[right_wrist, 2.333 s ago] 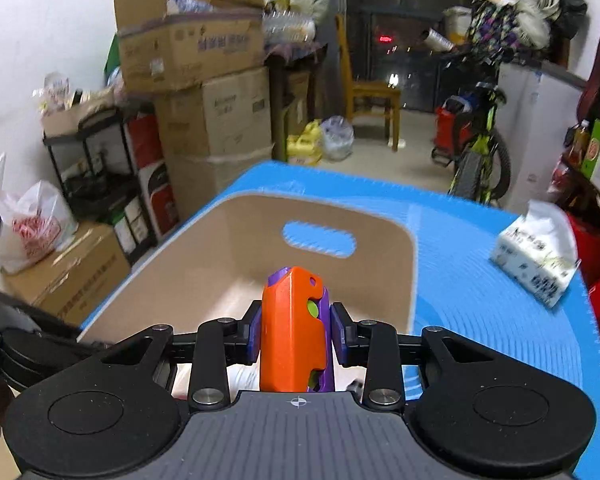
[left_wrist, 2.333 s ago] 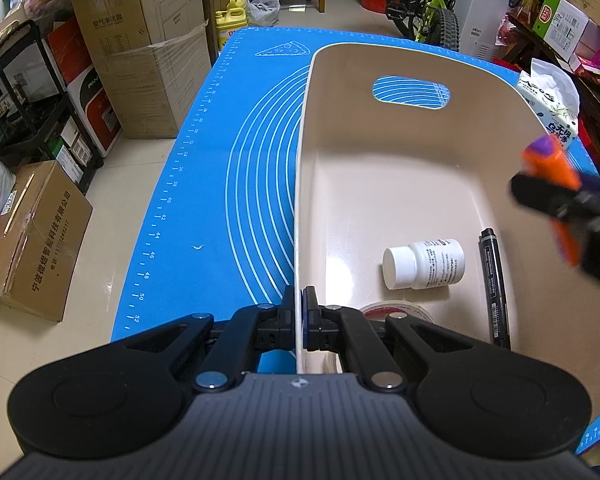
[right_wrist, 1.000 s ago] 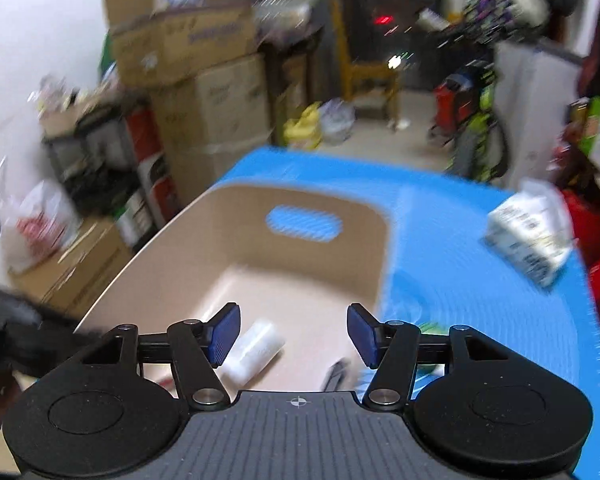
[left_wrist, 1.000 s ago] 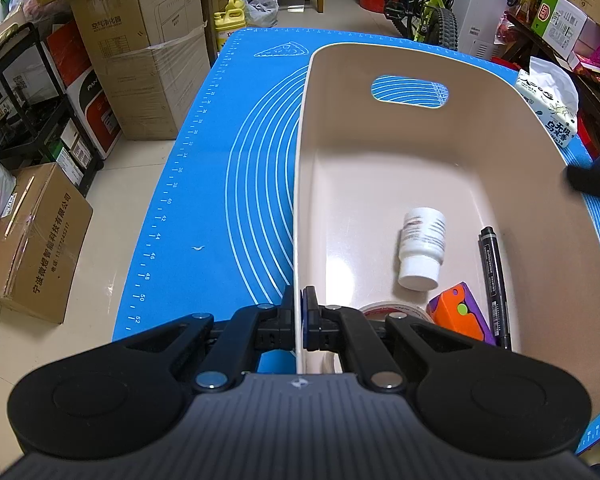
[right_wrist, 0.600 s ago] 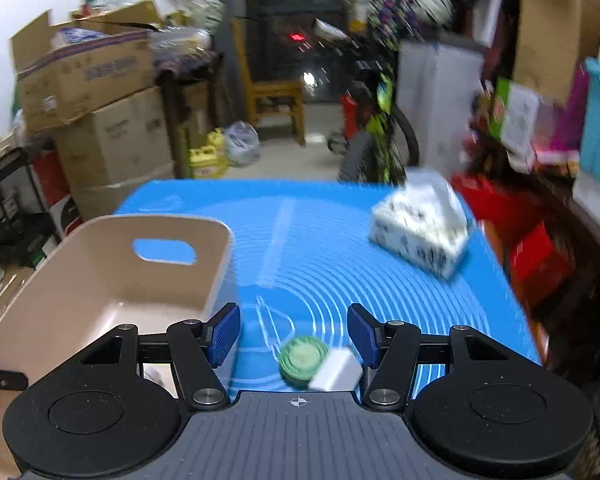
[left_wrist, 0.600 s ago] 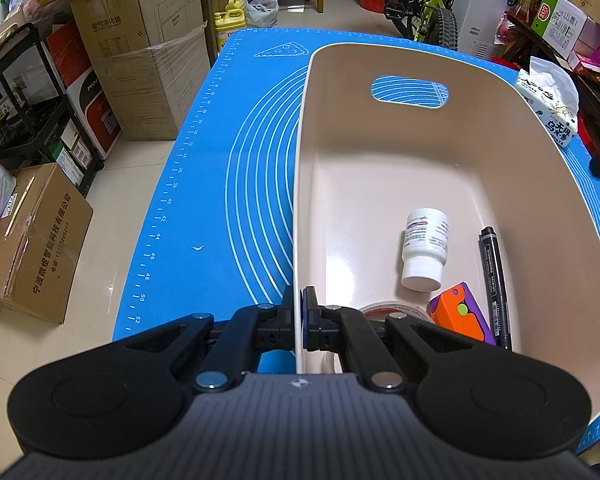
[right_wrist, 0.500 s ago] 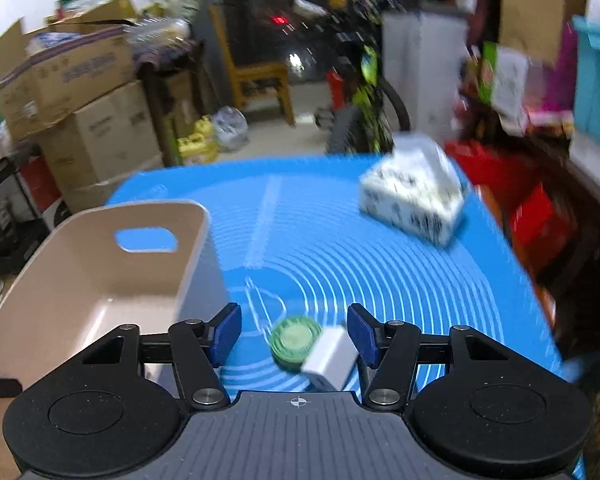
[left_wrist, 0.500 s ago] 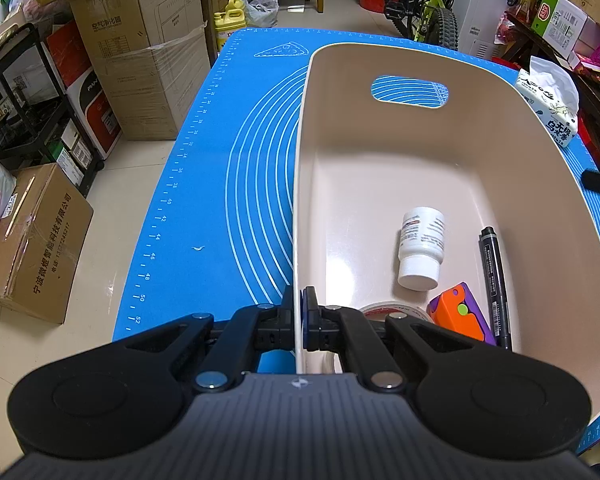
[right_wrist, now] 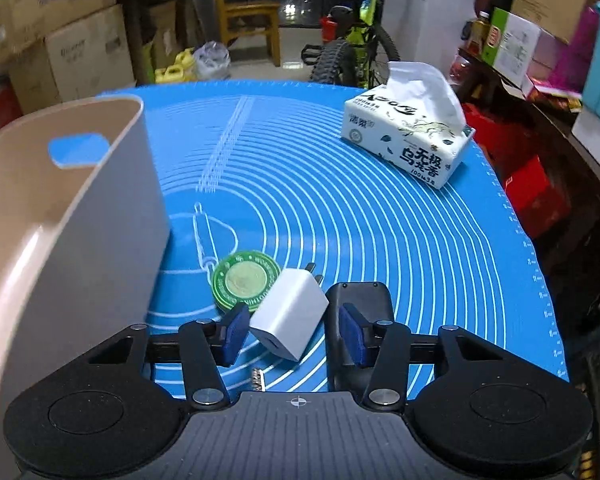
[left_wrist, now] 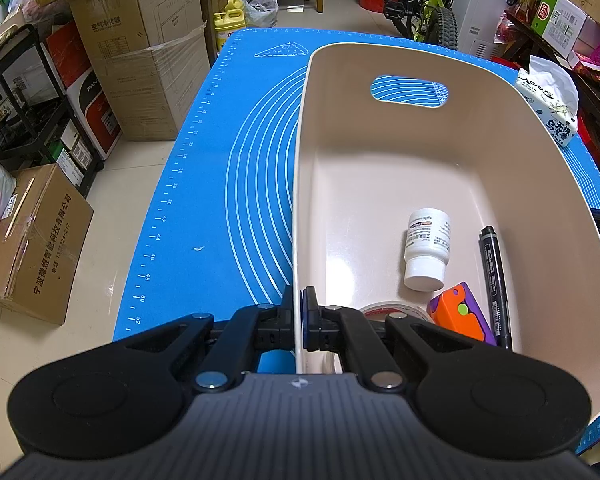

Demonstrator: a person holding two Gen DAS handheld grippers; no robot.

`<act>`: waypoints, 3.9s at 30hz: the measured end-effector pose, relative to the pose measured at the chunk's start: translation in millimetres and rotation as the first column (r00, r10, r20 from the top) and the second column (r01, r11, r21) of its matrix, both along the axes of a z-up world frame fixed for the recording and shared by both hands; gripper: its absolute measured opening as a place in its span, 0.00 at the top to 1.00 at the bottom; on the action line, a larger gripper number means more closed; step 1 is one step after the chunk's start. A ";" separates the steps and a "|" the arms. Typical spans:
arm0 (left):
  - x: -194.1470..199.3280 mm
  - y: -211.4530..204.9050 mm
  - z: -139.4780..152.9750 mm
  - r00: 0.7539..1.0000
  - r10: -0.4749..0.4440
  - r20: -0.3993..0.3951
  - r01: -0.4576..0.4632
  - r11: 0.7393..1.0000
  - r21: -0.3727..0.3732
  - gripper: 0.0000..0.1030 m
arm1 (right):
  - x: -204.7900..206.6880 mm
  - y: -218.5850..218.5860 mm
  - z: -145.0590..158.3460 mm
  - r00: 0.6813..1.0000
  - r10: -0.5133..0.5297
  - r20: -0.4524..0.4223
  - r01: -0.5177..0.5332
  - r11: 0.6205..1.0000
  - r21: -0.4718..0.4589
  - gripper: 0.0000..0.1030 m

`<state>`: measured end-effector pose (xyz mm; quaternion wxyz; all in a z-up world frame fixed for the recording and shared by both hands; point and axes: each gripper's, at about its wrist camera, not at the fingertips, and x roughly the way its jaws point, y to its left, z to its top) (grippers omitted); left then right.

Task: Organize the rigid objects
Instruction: 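Move the right gripper to the white charger and grasp it, then carry the white charger into the bin beside the marker and release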

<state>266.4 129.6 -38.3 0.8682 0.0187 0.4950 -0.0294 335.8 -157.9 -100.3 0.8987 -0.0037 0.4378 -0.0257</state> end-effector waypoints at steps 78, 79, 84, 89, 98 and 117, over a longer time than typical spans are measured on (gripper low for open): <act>0.1 -1.0 0.0 1.000 -0.003 0.000 0.003 1.000 0.007 0.96 | -50.9 120.0 112.7 0.907 0.352 0.230 -0.362 0.932 -0.001 0.69; 0.1 -1.0 0.0 1.000 -0.003 0.000 0.003 1.000 0.007 0.96 | -51.8 124.5 108.1 0.907 0.363 0.212 -0.372 0.928 0.001 0.69; 0.1 -1.1 0.1 1.000 -0.003 0.000 0.003 1.000 0.008 0.96 | -49.5 138.8 84.7 0.906 0.408 0.117 -0.411 0.912 0.005 0.69; 0.2 -0.9 0.0 1.000 -0.002 0.000 0.002 1.000 0.008 0.96 | -45.9 144.5 63.2 0.907 0.419 0.028 -0.419 0.908 0.005 0.69; -0.1 -1.2 -0.1 1.000 -0.003 0.000 0.003 1.000 0.009 0.96 | -47.7 150.2 45.8 0.893 0.444 -0.078 -0.446 0.895 -0.018 0.69; 0.1 -1.1 -0.4 1.000 -0.003 0.000 0.003 1.000 0.009 0.96 | -58.2 121.5 81.4 0.912 0.400 0.093 -0.406 0.911 0.066 0.12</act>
